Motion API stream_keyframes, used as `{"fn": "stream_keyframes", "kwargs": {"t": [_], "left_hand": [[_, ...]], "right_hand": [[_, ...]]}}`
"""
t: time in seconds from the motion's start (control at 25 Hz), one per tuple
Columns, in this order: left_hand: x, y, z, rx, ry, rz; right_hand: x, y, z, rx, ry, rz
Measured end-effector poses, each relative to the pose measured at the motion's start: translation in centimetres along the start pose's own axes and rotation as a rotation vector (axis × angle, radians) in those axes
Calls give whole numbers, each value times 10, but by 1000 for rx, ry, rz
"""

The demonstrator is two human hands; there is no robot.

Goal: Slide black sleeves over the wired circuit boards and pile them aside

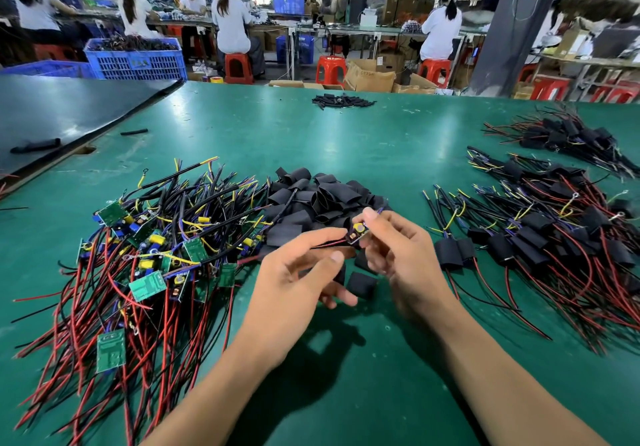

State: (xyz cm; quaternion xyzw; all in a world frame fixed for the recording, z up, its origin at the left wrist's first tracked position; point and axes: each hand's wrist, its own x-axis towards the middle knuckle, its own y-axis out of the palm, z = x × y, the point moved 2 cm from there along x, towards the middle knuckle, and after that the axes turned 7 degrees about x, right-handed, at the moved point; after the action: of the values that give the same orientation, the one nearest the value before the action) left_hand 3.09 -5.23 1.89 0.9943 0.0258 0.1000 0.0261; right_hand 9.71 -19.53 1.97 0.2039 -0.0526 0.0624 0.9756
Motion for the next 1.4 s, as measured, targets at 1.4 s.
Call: {"fn": "stream_keyframes", "kwargs": {"t": [1.4], "left_hand": [[20, -34, 15, -14, 32, -438]], "right_hand": [[9, -39, 5, -605, -141, -351]]}}
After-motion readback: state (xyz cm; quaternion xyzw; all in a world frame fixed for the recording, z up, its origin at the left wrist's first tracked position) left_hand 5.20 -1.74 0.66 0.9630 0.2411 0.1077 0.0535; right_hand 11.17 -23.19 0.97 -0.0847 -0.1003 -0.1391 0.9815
